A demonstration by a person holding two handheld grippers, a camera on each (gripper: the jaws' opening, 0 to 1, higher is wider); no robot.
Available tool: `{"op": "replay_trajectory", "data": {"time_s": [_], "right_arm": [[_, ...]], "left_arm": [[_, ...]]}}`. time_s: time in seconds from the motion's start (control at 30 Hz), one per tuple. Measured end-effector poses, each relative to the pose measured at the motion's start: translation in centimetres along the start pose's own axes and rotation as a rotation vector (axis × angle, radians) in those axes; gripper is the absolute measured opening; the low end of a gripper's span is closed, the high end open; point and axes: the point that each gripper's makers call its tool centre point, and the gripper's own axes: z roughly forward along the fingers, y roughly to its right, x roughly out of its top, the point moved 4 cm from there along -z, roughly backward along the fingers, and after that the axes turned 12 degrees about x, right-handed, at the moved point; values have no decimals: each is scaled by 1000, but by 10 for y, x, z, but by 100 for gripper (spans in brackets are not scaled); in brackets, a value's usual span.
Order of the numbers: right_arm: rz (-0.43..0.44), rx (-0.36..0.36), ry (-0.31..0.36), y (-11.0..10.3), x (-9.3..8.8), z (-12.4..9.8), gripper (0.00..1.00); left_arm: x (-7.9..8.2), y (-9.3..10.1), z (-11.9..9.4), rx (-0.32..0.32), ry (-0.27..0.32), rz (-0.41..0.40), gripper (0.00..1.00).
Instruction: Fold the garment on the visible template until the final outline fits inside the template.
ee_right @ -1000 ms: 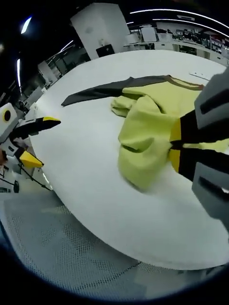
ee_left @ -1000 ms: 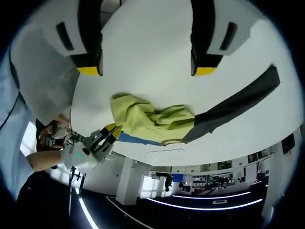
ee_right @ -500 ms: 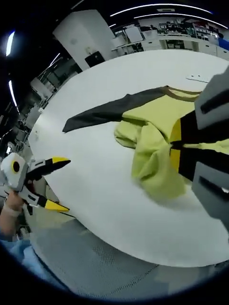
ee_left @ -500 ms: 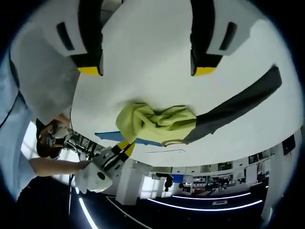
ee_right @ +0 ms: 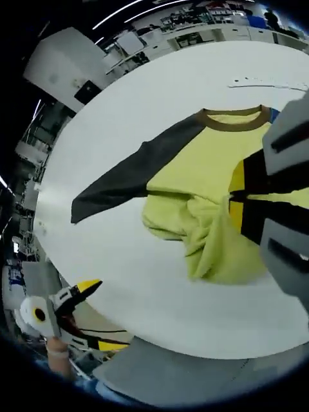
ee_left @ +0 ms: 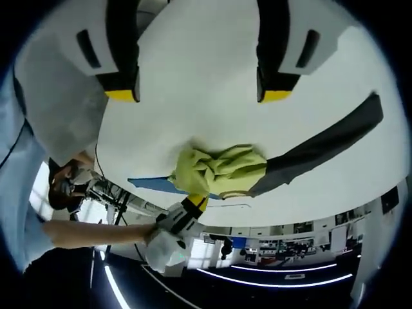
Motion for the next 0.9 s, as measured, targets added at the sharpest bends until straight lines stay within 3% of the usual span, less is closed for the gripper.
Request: {"op": "replay_trajectory", "data": {"time_s": [0.27, 0.6, 0.8, 0.9], "right_arm": [[129, -10, -8, 19, -12, 10, 0], [153, 5, -36, 19, -21, 22, 0], [141, -28, -15, 21, -19, 4, 8], [179, -54, 39, 24, -20, -12, 15]], "left_arm": [[-2, 0, 1, 3, -9, -12, 71], [-5, 2, 3, -1, -18, -24, 70], [-3, 3, 4, -4, -12, -26, 70], [-2, 3, 4, -6, -9, -22, 70]]}}
